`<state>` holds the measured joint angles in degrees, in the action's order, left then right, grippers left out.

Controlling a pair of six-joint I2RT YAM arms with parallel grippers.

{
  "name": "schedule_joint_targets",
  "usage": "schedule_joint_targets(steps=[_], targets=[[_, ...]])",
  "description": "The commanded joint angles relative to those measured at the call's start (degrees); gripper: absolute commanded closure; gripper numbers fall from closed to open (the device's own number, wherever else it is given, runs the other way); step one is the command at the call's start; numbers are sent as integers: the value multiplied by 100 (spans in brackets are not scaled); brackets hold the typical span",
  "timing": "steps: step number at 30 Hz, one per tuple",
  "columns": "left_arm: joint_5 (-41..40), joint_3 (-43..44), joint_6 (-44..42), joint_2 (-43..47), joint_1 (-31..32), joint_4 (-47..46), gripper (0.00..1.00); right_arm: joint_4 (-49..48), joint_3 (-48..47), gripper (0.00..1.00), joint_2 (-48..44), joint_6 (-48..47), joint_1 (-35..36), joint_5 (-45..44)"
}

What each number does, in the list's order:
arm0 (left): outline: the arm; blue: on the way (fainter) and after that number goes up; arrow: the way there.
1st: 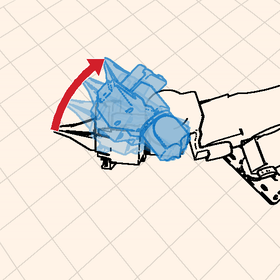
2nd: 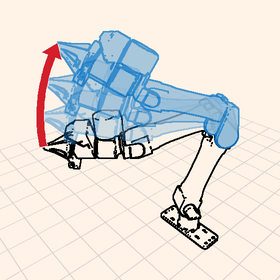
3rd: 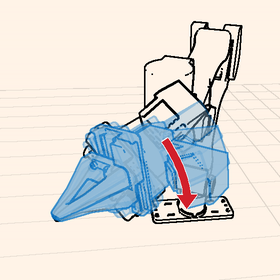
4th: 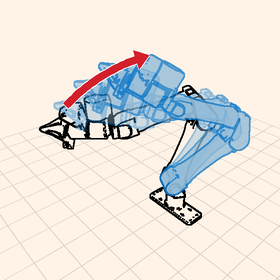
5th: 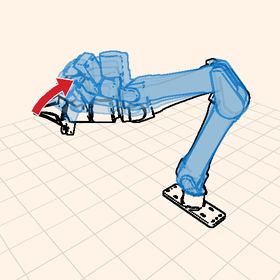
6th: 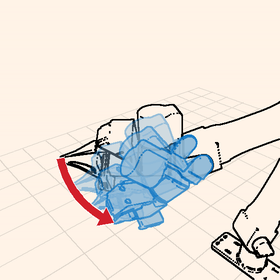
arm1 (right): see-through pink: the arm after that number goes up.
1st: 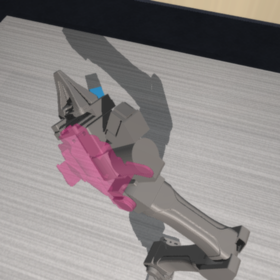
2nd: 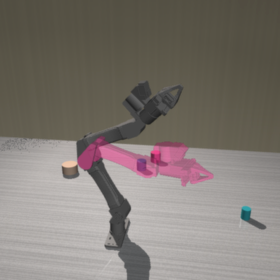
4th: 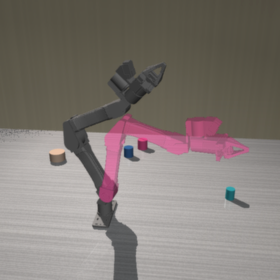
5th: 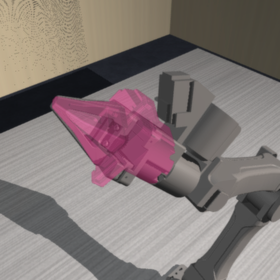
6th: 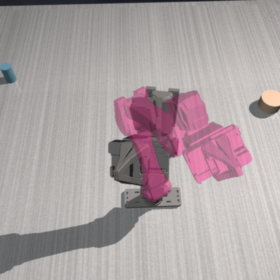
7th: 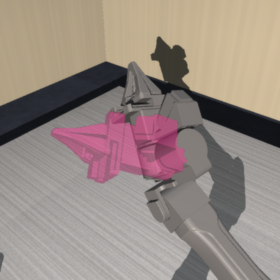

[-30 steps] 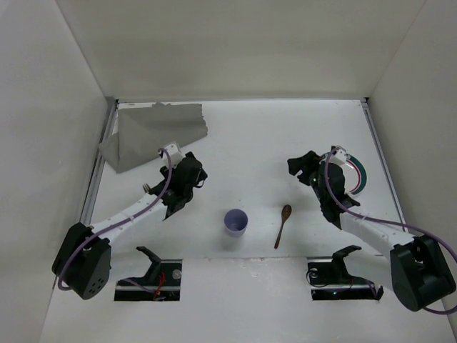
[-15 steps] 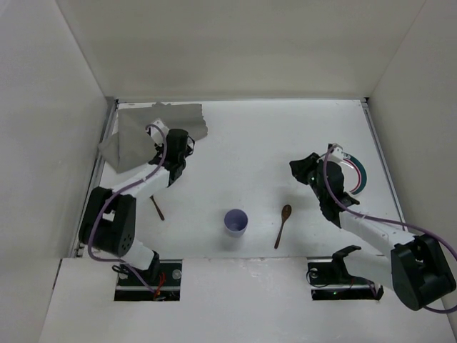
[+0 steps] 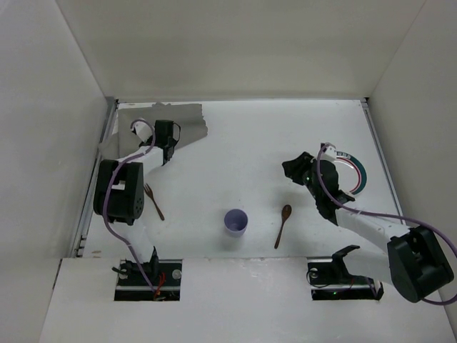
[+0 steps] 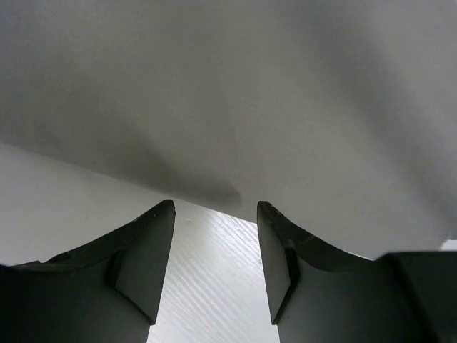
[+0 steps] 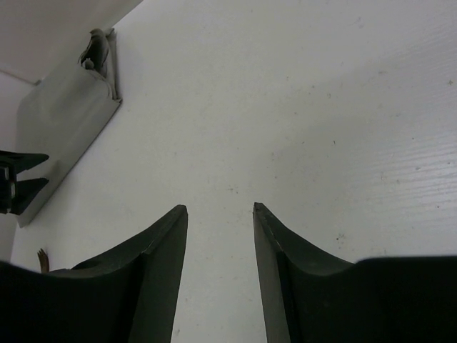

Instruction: Set the dinner table for one person

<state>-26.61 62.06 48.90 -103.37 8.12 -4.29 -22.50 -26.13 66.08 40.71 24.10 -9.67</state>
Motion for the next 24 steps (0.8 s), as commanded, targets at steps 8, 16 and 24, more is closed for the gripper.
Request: schedule_joint_targets(steps=[8,16,24], targets=[[498,947,-118,-973,-78,306,77,-237,-323,50,168,-98,152,44],[1105,1967,31,-1466,773,122,95,-237,-358,50,291,-98,152,71],[1062,1933,514,-1335,2003,-300,92,-272,-366,49,326,-89,178,53]])
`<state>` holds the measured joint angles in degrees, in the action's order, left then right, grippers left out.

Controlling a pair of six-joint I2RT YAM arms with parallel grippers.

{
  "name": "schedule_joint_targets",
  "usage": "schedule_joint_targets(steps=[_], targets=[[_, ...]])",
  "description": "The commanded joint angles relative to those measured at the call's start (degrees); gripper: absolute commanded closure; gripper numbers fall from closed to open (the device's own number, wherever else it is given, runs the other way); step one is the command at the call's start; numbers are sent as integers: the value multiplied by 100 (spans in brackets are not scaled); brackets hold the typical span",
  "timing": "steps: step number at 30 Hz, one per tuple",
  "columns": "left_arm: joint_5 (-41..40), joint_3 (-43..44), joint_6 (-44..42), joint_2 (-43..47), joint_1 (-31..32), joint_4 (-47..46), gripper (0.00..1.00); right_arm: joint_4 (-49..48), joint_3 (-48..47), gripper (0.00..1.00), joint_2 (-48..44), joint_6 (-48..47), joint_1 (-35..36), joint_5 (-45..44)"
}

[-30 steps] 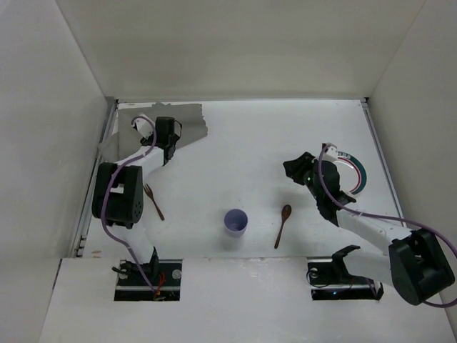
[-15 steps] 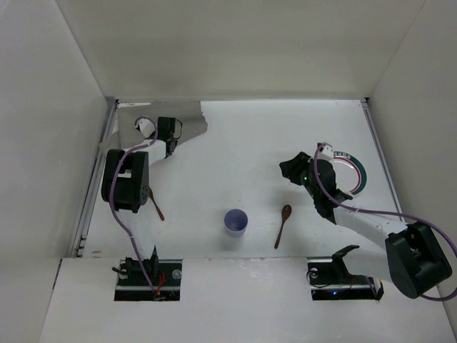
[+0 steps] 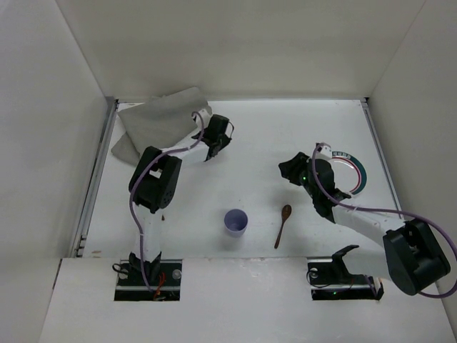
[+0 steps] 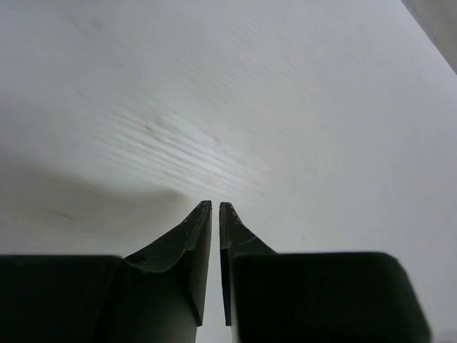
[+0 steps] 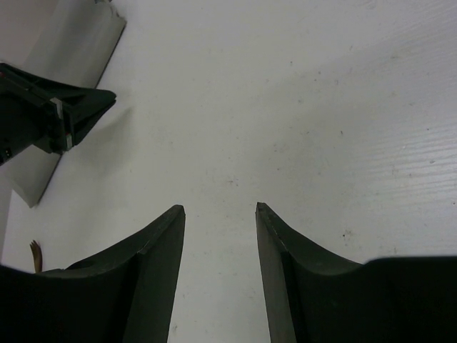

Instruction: Set the dinner table for one person

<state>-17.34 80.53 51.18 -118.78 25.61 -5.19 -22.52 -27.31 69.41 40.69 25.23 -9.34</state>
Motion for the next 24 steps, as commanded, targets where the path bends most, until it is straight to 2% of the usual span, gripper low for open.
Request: schedule_joint_targets(steps=[1,6,9,12,15,18,24], targets=[[109,59,418,206,369,-271,90,-270,-248,49,-15,-96,74,20],[-171,-177,455,591,608,-536,70,-270,-205,47,-77,-96,74,-15],[-1040,-704,-62,1294,363,-518,60,-226,-222,47,-85,-87,74,20],[-1665,-1047,-599,1734,-190,-194,53,-270,-231,45,-129,-79,135,-15],[-1825,-1311,-670,1850,-857,140,49,-209,-266,44,-164,-114,179,-24],[-1869,-1242,-1003,1570,-1316,290,49,-217,-240,41,-278,-114,179,-24],[-1624,-689,-1725,682,-1668,317,48,-226,-196,41,-252,-105,179,20]])
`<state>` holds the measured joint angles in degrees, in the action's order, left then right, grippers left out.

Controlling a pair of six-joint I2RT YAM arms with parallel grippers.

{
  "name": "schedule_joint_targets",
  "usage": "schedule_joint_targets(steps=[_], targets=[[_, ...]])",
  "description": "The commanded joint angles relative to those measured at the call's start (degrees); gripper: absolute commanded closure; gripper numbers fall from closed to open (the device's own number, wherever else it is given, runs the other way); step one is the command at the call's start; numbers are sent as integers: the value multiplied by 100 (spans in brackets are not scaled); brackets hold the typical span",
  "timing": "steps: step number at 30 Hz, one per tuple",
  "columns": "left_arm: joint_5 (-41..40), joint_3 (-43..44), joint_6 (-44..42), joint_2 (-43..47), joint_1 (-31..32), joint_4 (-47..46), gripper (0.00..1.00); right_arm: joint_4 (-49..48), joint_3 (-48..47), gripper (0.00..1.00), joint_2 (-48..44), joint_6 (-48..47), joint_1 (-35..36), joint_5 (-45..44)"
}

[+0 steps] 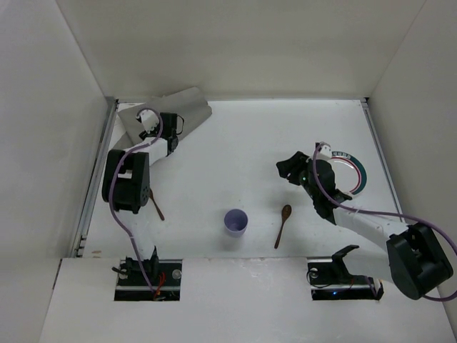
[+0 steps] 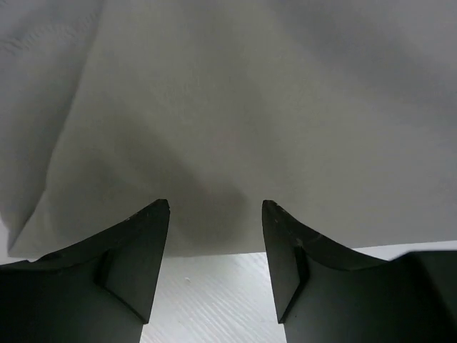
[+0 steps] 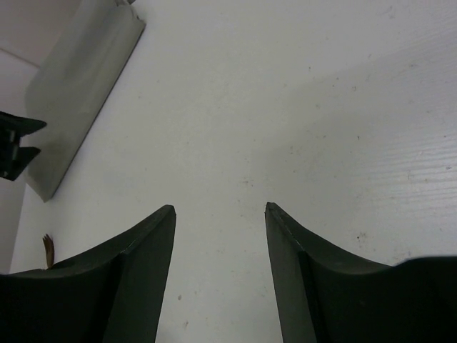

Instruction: Set the dinner table for one person

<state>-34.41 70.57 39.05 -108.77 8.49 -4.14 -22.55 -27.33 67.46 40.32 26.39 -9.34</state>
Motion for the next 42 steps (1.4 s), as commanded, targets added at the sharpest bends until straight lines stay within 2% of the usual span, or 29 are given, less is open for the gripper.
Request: schedule_joint_targets(steps=[1,3,4,8,10,18,21,24,27,30,35,38,42], targets=[[206,413,-556,-485,25,221,48,-207,-211,41,-49,-94,63,20],[522,580,-635,-767,8,265,49,-250,-211,40,-40,-103,63,-24],[706,616,-609,-855,8,282,53,-259,-220,40,3,-94,63,-15],[1480,608,-197,-1110,130,247,80,-241,-255,40,30,-112,72,-24],[1779,599,32,-1199,349,169,88,-268,-238,40,65,-77,72,-24],[1982,292,761,-1050,1536,-367,96,-259,-299,39,206,-103,107,-32],[1948,37,1086,-752,1887,-473,95,-259,-290,39,180,-85,107,-32],[1825,-209,1236,-348,2117,-579,89,-276,-238,38,39,-85,107,-41],[1421,-464,1229,223,2161,-597,71,-225,-255,38,48,-103,107,-50],[1139,-745,974,820,2038,-605,62,-250,-264,38,39,-94,107,-50],[805,-1947,1017,2138,1591,-1061,52,-241,-255,38,-5,-112,134,-59],[874,-2529,1131,2614,968,-1264,49,-215,-281,37,65,-111,134,-59],[1235,-2873,1596,2730,141,-1265,48,-277,-316,25,205,-103,169,-41]])
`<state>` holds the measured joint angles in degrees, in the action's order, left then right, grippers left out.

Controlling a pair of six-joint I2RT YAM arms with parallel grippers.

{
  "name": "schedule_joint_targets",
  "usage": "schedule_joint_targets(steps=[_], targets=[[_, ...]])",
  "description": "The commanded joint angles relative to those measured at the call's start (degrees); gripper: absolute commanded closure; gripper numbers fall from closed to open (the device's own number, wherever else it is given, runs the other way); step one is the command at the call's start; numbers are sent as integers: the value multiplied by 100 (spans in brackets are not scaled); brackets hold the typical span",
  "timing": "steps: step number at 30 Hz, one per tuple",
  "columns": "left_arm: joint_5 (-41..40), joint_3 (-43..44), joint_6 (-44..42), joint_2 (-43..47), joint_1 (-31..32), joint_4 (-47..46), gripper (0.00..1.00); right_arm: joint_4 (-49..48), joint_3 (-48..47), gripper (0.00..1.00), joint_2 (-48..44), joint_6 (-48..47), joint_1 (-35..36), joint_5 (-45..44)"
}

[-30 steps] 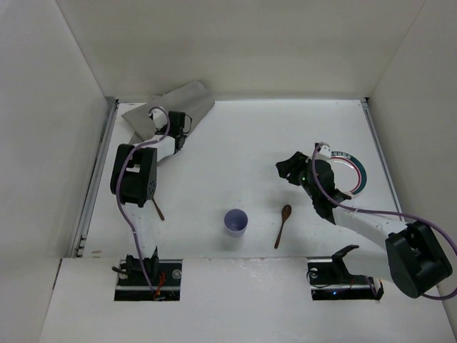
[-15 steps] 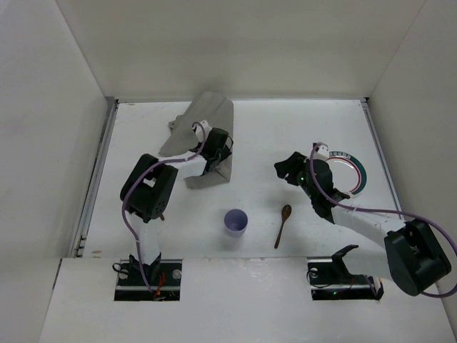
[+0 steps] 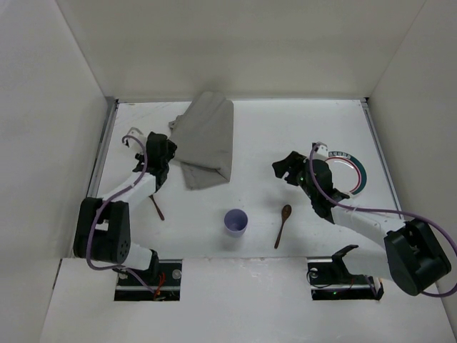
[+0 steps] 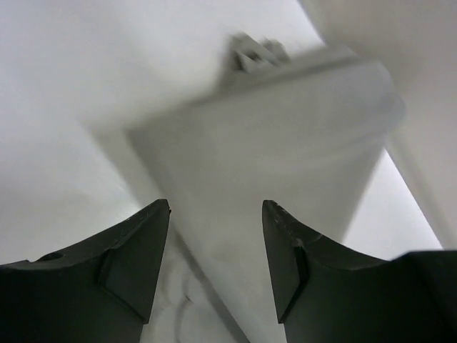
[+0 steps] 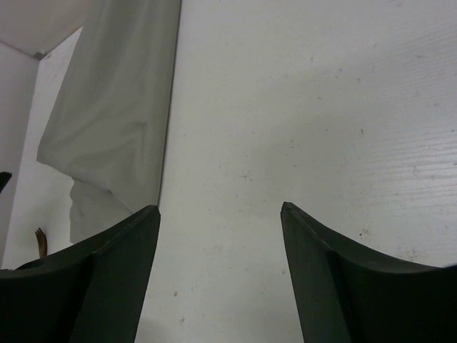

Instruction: Set the dinner table for one person

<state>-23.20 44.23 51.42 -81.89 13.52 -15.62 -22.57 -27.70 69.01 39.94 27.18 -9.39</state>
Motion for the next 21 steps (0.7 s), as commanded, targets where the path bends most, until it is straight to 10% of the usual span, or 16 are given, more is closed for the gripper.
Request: schedule_joint_targets(steps=[1,12,21], targets=[[227,-265,430,15,-476,-143,47,-240,-323,24,103,-83,99,-19],[1036,490,703,-1539,-1083,-372,52,-204,-306,21,-19,-162,125,69],[941,946,501,-1725,-1137,-531,81,-239,-394,21,103,-171,301,95]])
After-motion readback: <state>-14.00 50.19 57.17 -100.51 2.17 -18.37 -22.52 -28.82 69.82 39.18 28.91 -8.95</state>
